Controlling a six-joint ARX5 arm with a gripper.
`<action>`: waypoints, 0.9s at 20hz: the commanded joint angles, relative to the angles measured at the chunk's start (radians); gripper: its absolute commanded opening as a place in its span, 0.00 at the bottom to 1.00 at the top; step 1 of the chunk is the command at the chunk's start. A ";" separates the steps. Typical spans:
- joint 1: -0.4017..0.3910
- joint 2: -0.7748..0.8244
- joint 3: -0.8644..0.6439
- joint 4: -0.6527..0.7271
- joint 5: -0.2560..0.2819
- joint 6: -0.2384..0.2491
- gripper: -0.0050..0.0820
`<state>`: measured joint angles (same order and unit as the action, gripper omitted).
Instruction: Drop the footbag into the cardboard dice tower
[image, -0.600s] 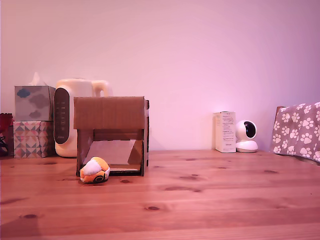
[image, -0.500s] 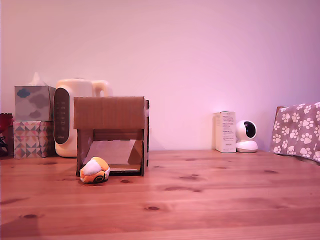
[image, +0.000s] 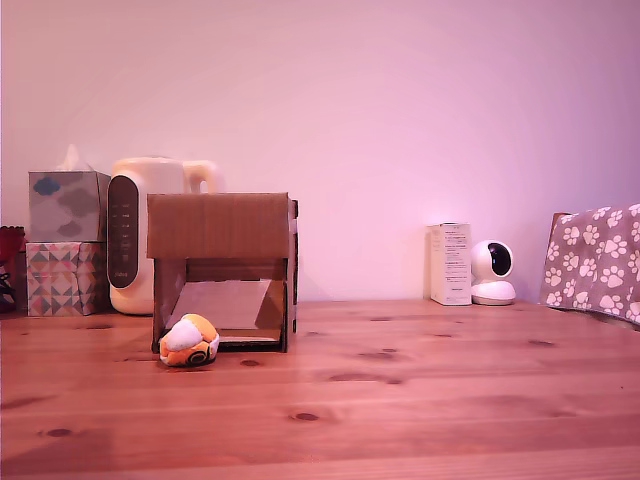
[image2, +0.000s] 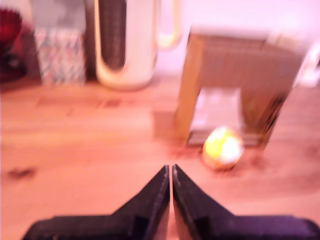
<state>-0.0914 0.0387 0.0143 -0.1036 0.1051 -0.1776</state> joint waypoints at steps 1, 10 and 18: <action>0.000 -0.013 0.025 0.032 0.020 -0.026 0.04; -0.012 0.101 0.192 0.023 0.172 -0.051 0.04; -0.078 0.497 0.326 0.028 0.212 0.009 0.04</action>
<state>-0.1646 0.5102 0.3412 -0.0834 0.3141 -0.1825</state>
